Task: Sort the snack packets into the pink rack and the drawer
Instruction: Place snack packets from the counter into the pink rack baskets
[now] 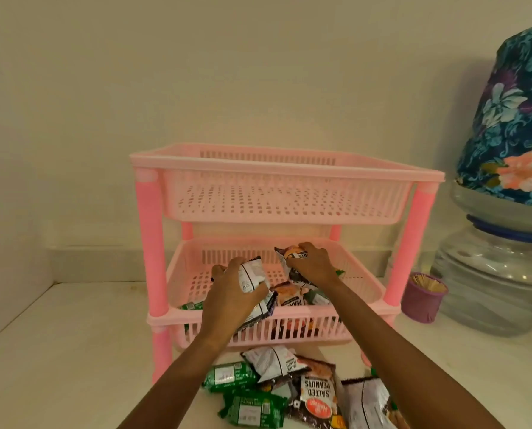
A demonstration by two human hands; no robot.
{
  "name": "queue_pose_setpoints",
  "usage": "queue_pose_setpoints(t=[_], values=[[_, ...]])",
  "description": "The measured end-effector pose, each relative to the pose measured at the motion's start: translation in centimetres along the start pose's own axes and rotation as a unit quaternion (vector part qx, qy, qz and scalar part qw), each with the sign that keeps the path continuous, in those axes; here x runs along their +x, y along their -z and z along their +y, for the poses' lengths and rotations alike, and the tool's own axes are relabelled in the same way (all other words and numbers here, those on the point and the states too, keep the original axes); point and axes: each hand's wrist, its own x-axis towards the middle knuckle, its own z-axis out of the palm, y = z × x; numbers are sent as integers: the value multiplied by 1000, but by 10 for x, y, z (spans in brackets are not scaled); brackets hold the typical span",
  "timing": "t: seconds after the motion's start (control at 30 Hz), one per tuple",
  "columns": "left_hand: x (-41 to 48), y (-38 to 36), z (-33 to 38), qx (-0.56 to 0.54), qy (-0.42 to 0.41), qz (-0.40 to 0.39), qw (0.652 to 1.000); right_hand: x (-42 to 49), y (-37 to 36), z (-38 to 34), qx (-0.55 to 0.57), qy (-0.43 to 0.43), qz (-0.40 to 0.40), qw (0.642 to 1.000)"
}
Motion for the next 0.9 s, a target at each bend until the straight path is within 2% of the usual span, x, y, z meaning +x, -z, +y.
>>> queue_pose_setpoints(t=[0.27, 0.43, 0.53, 0.57, 0.63, 0.7, 0.8, 0.9], values=[[15, -11, -14, -26, -5, 32, 999, 47, -41, -1, 19, -15, -9, 1000], [9, -15, -12, -60, -19, 37, 997, 5, -41, -4, 88, 38, -17, 995], [2, -18, -2, -63, -32, 49, 996, -42, -34, -5, 160, 50, -74, 983], [-2, -19, 1, -61, -46, 52, 996, -56, -31, -6, 215, 32, -108, 970], [-10, -20, 8, -39, -85, 50, 994, -80, -22, -7, 344, -12, -176, 922], [-17, -20, 14, -14, -123, 45, 991, -97, -11, -8, 404, -35, -216, 888], [-27, -15, 23, -6, -182, 32, 983, -114, 5, -13, 392, -17, -221, 893], [-37, -3, 32, -21, -266, -5, 964, -128, 23, -16, 349, 25, -181, 919]])
